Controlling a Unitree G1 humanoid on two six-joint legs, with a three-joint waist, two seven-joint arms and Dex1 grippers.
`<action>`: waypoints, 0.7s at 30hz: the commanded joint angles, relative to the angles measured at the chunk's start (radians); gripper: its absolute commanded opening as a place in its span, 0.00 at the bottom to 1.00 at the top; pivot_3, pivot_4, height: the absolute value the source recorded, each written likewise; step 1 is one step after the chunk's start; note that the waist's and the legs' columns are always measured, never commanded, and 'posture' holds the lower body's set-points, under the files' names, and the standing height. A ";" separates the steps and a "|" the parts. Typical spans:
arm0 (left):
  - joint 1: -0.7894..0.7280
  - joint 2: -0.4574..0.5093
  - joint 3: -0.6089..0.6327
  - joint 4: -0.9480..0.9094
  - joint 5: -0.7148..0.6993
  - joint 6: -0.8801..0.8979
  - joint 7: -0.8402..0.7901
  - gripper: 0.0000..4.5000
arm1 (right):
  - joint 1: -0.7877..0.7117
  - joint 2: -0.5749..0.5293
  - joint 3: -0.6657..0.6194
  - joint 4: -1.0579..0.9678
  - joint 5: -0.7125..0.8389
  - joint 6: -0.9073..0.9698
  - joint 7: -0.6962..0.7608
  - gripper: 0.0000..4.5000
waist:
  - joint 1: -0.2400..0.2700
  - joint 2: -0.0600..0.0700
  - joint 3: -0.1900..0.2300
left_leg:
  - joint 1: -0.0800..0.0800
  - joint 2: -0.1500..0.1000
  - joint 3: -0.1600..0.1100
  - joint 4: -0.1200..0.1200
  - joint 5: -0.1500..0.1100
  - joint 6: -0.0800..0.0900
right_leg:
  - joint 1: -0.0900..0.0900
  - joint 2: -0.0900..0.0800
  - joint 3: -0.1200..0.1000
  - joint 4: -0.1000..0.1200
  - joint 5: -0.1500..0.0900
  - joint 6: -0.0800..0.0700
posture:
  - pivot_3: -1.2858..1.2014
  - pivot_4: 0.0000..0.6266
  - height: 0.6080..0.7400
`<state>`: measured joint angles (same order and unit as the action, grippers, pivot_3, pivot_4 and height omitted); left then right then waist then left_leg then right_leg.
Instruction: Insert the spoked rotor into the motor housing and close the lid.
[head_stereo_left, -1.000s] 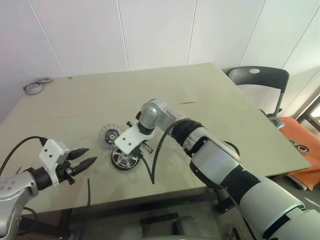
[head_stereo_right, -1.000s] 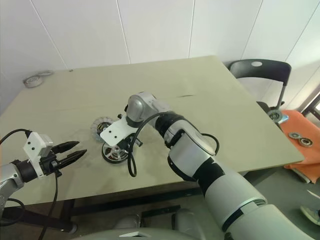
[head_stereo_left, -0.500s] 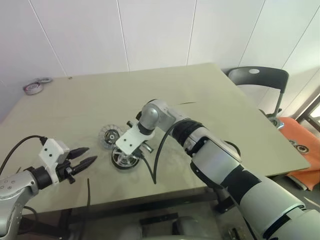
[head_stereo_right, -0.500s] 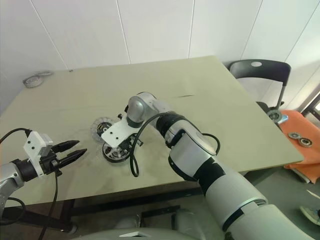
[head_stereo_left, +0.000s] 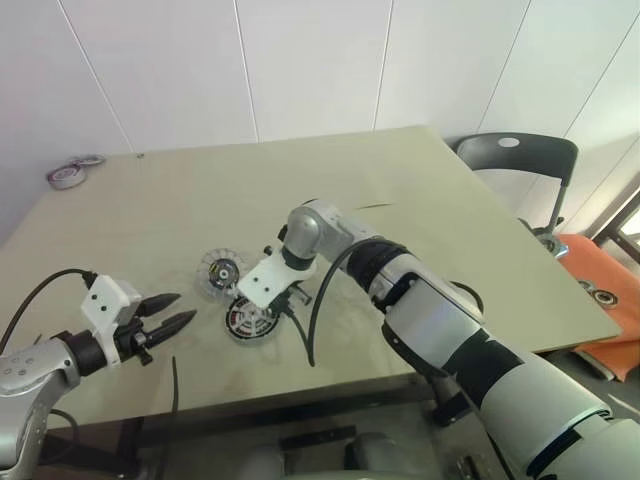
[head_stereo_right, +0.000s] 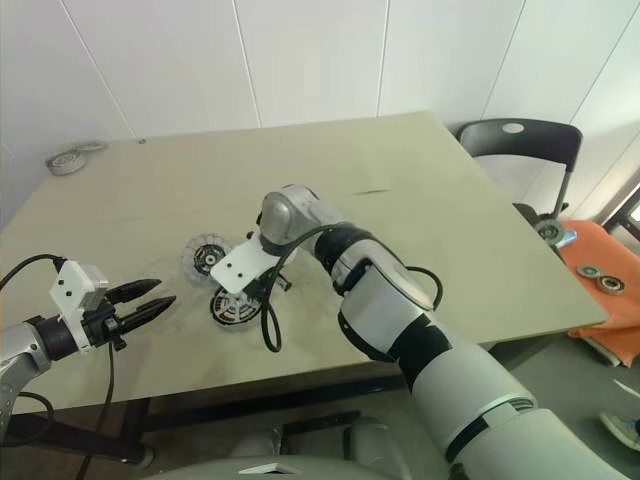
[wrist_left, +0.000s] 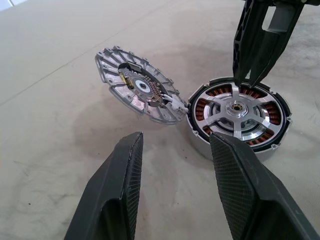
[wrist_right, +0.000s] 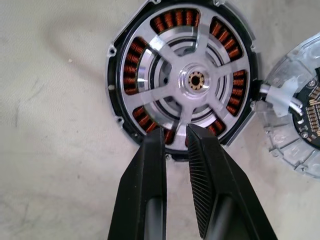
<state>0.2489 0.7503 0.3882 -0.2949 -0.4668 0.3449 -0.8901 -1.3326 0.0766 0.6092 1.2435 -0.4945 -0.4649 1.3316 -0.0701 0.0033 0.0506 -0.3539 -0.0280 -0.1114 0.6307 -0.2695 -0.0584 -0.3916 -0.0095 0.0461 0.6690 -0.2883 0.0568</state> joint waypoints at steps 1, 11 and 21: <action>-0.019 0.007 0.011 -0.008 -0.003 -0.012 -0.001 0.50 | -0.063 0.004 -0.076 -0.018 0.076 0.033 0.055 0.17 | 0.000 0.000 0.000 | 0.000 0.000 0.000 0.000 0.000 0.000 | 0.000 0.000 0.000 0.000 0.000 0.000 | 0.52 0.00 1.00; -0.035 -0.011 0.012 -0.024 -0.025 -0.002 0.005 0.50 | -0.100 0.006 -0.282 -0.062 0.267 0.188 0.063 0.17 | 0.001 0.000 0.000 | 0.000 0.000 0.000 0.000 0.000 0.000 | 0.000 0.000 0.000 0.000 0.000 0.000 | 0.52 0.00 1.00; -0.072 -0.012 0.004 -0.019 -0.038 0.021 0.009 0.50 | 0.035 0.011 -0.329 -0.140 0.330 0.319 -0.024 0.01 | -0.001 -0.002 -0.001 | -0.001 0.000 0.000 0.000 0.000 0.000 | 0.000 0.000 0.000 0.000 0.000 0.000 | 0.52 0.00 1.00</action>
<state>0.1893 0.7364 0.3864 -0.2899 -0.4890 0.3650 -0.8869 -1.2836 0.0802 0.3179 1.1634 -0.2083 -0.1655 1.3360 -0.0710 0.0012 0.0493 -0.3547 -0.0281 -0.1114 0.6305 -0.2695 -0.0583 -0.3925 -0.0096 0.0463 0.6691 -0.2883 0.0568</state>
